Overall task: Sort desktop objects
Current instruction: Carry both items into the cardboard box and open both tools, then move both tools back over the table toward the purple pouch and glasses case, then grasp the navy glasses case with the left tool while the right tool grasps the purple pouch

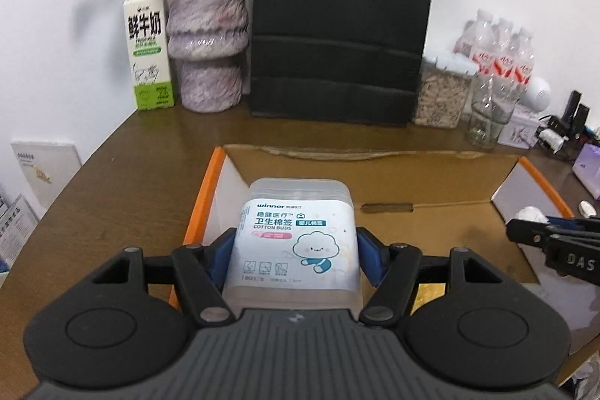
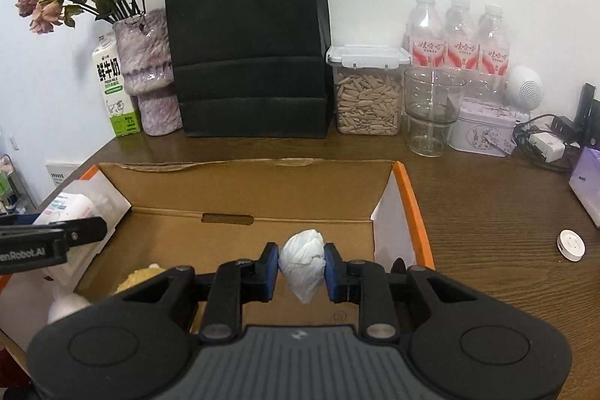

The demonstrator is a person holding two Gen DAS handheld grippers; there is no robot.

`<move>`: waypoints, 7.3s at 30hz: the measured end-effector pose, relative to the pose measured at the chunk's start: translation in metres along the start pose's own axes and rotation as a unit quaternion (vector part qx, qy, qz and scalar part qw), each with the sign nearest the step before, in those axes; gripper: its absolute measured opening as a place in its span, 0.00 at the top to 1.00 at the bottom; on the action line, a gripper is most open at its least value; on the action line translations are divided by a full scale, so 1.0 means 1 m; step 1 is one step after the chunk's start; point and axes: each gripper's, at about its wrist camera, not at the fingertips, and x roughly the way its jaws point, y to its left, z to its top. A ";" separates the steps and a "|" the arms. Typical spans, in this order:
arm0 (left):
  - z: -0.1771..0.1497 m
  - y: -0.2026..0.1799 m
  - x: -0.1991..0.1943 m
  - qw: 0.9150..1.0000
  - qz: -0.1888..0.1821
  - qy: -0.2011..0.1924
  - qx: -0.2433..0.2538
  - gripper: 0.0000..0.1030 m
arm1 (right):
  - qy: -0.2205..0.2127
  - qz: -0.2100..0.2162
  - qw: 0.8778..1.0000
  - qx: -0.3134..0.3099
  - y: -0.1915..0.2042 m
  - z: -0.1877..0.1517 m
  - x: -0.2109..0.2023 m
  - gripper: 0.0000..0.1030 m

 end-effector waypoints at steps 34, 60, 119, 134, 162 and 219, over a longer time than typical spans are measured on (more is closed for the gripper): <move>0.002 -0.006 -0.090 0.985 0.037 -0.171 0.005 0.00 | -0.121 -0.015 0.992 -0.036 0.026 0.012 -0.087 0.04; -0.130 0.035 -0.166 0.992 0.035 -0.120 0.001 0.00 | -0.056 0.010 0.996 -0.071 0.010 -0.147 -0.177 0.02; -0.170 0.036 -0.172 0.997 0.022 -0.077 0.006 0.00 | 0.027 0.034 0.997 -0.071 -0.001 -0.166 -0.132 0.00; -0.175 0.027 -0.174 0.997 0.024 -0.071 0.011 0.00 | 0.027 0.033 0.997 -0.071 0.000 -0.168 -0.134 0.00; -0.179 0.029 -0.172 0.998 0.012 -0.062 -0.007 0.00 | -0.003 0.021 0.998 -0.054 0.018 -0.179 -0.154 0.68; -0.169 0.014 -0.180 0.999 0.001 -0.032 -0.013 0.34 | -0.110 0.029 0.993 -0.014 0.020 -0.182 -0.216 0.93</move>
